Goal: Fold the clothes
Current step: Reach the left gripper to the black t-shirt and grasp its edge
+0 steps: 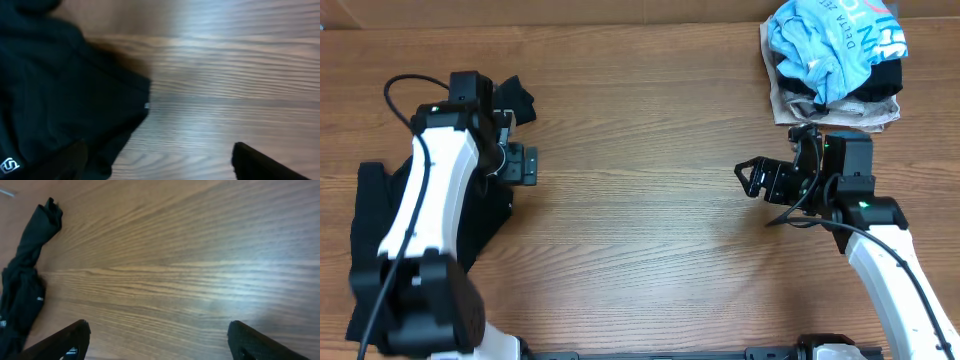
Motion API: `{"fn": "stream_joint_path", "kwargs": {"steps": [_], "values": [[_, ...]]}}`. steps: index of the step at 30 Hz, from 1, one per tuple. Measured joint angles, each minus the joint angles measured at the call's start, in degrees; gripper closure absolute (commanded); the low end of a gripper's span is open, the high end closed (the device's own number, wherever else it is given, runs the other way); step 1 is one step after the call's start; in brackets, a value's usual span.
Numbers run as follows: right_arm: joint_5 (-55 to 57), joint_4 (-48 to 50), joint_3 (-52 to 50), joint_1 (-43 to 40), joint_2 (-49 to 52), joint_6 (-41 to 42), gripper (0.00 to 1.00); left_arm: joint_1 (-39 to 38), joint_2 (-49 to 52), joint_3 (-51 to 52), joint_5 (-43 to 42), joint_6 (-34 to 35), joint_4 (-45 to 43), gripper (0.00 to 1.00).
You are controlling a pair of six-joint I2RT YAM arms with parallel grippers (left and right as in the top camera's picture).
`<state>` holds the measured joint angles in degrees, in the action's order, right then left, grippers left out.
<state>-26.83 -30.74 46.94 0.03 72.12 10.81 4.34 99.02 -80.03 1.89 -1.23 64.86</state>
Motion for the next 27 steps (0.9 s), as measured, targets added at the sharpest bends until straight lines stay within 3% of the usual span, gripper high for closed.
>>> {"fn": "stream_joint_path", "kwargs": {"steps": [16, 19, 21, 23, 27], "values": [[-1.1, 0.0, 0.0, 0.0, 0.2, -0.1, 0.23, 1.3, 18.5, 0.0, 2.5, 1.3, -3.2, 0.37], [-1.1, 0.0, 0.0, 0.0, 0.2, -0.1, 0.25, 1.3, 19.3, -0.3, 2.7, 1.3, -4.2, 0.5], [-1.0, -0.1, 0.0, 0.0, 0.2, -0.1, 0.27, 1.3, 19.3, -0.4, 2.8, 1.2, -5.2, 0.67], [-1.1, 0.0, 0.0, 0.0, 0.2, -0.1, 0.29, 1.3, 19.4, -0.6, 2.8, 1.4, -6.0, 0.94], [-1.1, 0.0, 0.0, 0.0, 0.2, 0.0, 0.35, 1.3, 19.6, -1.0, 3.1, 1.5, -6.2, 0.96]]}}
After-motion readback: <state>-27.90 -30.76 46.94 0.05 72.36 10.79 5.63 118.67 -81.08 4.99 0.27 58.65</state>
